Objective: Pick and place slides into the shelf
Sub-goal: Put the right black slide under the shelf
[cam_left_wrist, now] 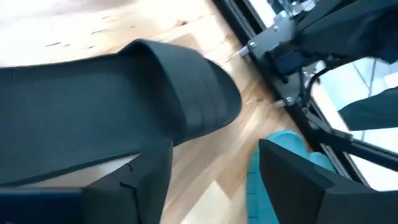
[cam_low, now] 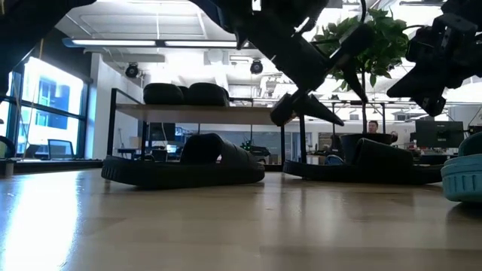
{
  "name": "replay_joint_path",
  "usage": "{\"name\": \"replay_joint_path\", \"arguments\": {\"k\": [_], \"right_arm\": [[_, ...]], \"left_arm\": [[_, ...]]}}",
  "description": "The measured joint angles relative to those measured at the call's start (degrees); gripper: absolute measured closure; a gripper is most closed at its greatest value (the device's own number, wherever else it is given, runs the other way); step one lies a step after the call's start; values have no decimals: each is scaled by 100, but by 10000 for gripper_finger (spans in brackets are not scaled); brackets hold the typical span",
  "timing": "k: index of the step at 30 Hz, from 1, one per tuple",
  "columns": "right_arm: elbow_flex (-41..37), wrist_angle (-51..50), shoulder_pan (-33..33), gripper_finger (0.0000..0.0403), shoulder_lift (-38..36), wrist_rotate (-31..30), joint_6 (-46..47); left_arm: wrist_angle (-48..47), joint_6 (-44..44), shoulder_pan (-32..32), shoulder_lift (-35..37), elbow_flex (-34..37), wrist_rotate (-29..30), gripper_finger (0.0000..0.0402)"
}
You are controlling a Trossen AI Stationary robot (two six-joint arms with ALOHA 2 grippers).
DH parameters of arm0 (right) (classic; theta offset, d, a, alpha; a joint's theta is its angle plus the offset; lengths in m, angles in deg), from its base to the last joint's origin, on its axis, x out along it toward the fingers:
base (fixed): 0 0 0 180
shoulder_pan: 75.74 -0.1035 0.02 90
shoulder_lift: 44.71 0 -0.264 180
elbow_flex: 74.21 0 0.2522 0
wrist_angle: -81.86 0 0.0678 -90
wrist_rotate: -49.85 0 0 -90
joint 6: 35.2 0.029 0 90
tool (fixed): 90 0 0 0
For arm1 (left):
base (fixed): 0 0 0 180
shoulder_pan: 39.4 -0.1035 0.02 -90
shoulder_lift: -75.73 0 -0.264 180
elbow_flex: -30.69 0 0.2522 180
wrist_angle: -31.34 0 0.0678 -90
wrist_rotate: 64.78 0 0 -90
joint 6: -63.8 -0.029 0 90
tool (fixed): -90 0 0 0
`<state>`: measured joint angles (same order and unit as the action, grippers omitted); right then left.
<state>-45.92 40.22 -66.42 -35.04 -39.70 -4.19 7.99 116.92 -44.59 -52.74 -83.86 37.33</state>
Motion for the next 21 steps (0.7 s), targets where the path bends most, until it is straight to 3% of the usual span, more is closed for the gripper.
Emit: {"name": "replay_joint_path", "arguments": {"k": [5,10,21], "right_arm": [[1,-3,0,402,0,-28,0],[5,-20,0,402,0,-31,0],[9,-20,0,402,0,-85,20]], "left_arm": [[173,-157,-2,-114,-12,9,232],[618,-223,-4,-243,-35,-18,254],[314,-467,-4,-277,-92,207,226]]}}
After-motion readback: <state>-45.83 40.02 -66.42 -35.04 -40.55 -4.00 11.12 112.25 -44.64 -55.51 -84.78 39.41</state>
